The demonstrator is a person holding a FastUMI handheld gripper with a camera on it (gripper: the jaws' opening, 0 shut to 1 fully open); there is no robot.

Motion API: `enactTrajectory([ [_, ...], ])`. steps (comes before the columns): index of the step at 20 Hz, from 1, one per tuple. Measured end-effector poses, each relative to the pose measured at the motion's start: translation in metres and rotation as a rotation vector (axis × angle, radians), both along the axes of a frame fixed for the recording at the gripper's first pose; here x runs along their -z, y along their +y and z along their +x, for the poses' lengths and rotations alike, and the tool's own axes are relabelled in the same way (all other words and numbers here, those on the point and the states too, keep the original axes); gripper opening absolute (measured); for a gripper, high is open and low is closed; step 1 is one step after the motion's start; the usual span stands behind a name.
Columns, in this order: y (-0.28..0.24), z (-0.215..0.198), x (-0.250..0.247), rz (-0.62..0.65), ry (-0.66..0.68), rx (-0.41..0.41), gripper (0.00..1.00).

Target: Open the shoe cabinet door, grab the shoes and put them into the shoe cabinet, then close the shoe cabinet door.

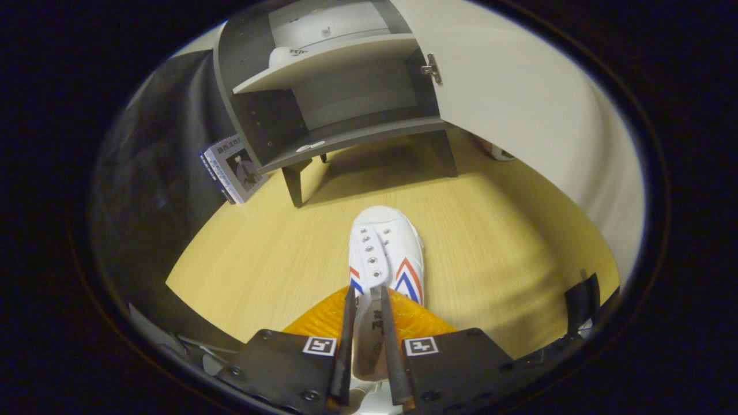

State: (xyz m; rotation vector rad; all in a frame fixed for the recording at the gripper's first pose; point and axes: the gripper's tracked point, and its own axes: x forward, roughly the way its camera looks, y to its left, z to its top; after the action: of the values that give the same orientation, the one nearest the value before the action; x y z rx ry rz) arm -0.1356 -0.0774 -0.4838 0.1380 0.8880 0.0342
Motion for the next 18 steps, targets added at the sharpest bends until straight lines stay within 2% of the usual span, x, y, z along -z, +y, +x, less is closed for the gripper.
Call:
enactTrajectory([
  [4, 0.006, -0.007, 0.014, -0.046, 0.018, -0.029, 0.29],
  [11, 0.01, 0.024, 0.033, -0.041, 0.01, 0.002, 0.29],
  [13, 0.015, 0.027, 0.037, -0.049, 0.018, -0.016, 0.29],
  [18, 0.016, 0.028, 0.038, -0.164, 0.002, -0.06, 0.05],
])
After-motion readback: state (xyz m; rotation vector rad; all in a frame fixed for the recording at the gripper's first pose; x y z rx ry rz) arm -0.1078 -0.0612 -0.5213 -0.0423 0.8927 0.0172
